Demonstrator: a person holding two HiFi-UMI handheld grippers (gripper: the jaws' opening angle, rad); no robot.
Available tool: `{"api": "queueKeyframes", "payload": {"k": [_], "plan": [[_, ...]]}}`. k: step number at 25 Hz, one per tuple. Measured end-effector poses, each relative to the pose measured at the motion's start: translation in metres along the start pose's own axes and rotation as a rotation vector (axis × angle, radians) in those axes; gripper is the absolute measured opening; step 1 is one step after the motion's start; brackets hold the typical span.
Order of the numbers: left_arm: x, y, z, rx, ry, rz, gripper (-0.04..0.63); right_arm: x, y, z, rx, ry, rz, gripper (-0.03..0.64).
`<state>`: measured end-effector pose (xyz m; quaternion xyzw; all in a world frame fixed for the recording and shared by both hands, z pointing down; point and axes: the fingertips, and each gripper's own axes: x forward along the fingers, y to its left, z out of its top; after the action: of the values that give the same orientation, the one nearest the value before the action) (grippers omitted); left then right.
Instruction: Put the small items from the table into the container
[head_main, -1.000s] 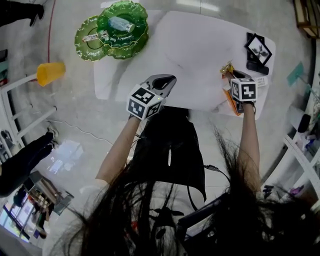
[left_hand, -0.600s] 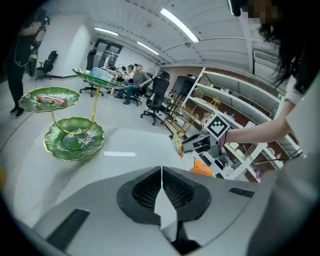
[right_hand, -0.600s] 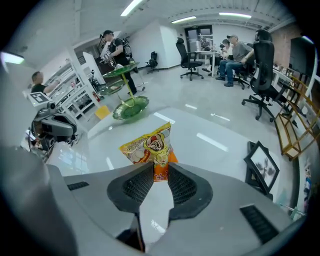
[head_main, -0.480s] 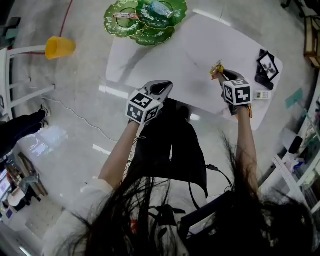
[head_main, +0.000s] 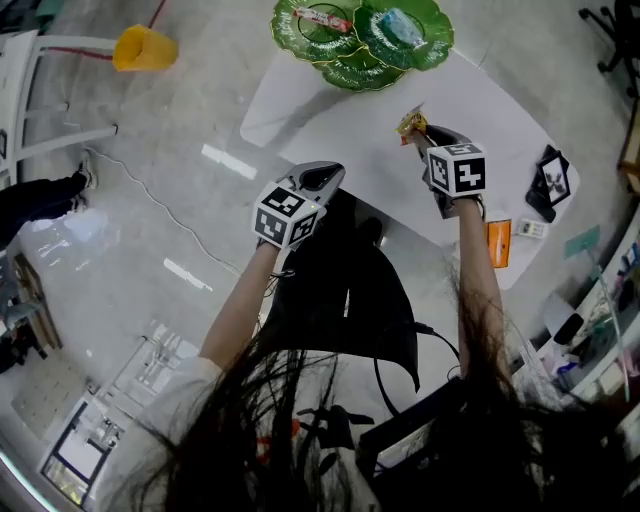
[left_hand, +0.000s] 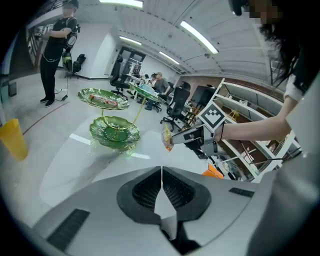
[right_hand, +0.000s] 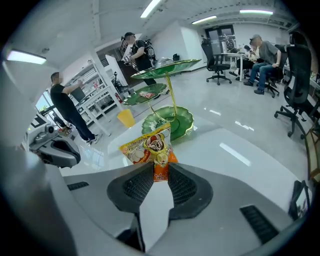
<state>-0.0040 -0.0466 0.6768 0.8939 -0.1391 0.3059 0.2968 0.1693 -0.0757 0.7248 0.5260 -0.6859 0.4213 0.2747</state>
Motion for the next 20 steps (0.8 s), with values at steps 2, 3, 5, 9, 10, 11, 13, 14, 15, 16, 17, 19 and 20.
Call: {"api": "queueKeyframes", "payload": {"k": [2,3,5,9,10,11,13,14,15,16,17,19,20], "plan": [[-0.001,0.011,0.002,-0.014,-0.011,0.016,0.011,0.013,0.010,0.016,-0.003,-0.008,0.017,0.097],[-0.002,0.016,0.005,-0.021,-0.020,0.023,0.011,0.019,0.014,0.022,-0.002,-0.012,0.022,0.097],[-0.003,0.022,0.009,-0.035,-0.040,0.031,0.011,0.031,0.020,0.034,0.005,-0.021,0.030,0.097],[-0.004,0.032,0.006,-0.054,-0.044,0.038,0.011,0.056,0.032,0.046,0.048,-0.024,0.042,0.097],[-0.004,0.035,0.004,-0.057,-0.042,0.040,0.011,0.063,0.033,0.048,0.062,-0.022,0.039,0.097],[-0.005,0.039,0.003,-0.060,-0.043,0.041,0.011,0.069,0.033,0.050,0.077,-0.022,0.032,0.097],[-0.007,0.047,0.001,-0.073,-0.048,0.046,0.011,0.077,0.032,0.057,0.113,-0.028,0.007,0.097],[-0.009,0.050,-0.001,-0.084,-0.051,0.050,0.011,0.079,0.032,0.062,0.132,-0.036,-0.008,0.097],[-0.011,0.054,-0.004,-0.096,-0.052,0.056,0.011,0.081,0.033,0.067,0.154,-0.046,-0.018,0.097],[-0.013,0.058,-0.007,-0.107,-0.051,0.063,0.011,0.083,0.034,0.071,0.178,-0.061,-0.023,0.097],[-0.015,0.062,-0.010,-0.117,-0.050,0.068,0.011,0.085,0.034,0.076,0.206,-0.082,-0.024,0.097],[-0.017,0.068,-0.014,-0.128,-0.046,0.071,0.011,0.088,0.032,0.089,0.268,-0.145,-0.026,0.098],[-0.017,0.070,-0.015,-0.131,-0.045,0.070,0.011,0.089,0.031,0.096,0.297,-0.182,-0.025,0.098]]}}
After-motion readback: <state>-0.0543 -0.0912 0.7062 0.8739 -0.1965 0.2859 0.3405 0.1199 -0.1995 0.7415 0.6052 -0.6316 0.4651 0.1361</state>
